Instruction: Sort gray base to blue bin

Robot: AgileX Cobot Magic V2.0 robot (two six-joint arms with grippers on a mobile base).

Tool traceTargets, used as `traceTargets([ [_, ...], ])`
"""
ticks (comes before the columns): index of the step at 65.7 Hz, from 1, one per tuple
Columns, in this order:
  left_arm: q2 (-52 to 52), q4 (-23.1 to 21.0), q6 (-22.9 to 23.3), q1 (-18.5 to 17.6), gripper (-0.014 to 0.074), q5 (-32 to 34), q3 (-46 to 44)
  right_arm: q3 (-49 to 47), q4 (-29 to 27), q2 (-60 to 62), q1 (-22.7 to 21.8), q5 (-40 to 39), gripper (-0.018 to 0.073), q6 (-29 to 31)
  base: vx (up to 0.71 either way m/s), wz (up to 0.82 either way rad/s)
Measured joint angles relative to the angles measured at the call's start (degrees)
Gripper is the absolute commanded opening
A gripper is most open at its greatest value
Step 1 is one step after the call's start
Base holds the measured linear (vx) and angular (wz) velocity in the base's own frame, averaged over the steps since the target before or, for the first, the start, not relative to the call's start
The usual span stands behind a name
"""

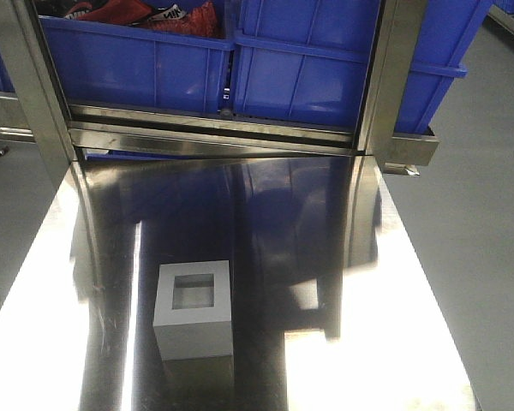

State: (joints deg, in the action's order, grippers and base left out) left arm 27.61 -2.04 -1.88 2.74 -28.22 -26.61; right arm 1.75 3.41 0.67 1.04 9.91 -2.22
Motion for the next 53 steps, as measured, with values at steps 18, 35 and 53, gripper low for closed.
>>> traceTargets([
  [18, 0.0, 0.0, 0.0, 0.0, 0.0482, 0.0, 0.0, 0.0, 0.0, 0.0, 0.0, 0.0, -0.0009, 0.0, 0.0, 0.0],
  [35, 1.1, -4.4, 0.3, 0.0, 0.0482, 0.7, 0.0, 0.0, 0.0, 0.0, 0.0, 0.0, -0.0009, 0.0, 0.0, 0.0],
  [53, 9.2, -26.5, -14.2, -1.5, 0.0482, 0.7, 0.0, 0.0, 0.0, 0.0, 0.0, 0.0, -0.0009, 0.0, 0.0, 0.0],
])
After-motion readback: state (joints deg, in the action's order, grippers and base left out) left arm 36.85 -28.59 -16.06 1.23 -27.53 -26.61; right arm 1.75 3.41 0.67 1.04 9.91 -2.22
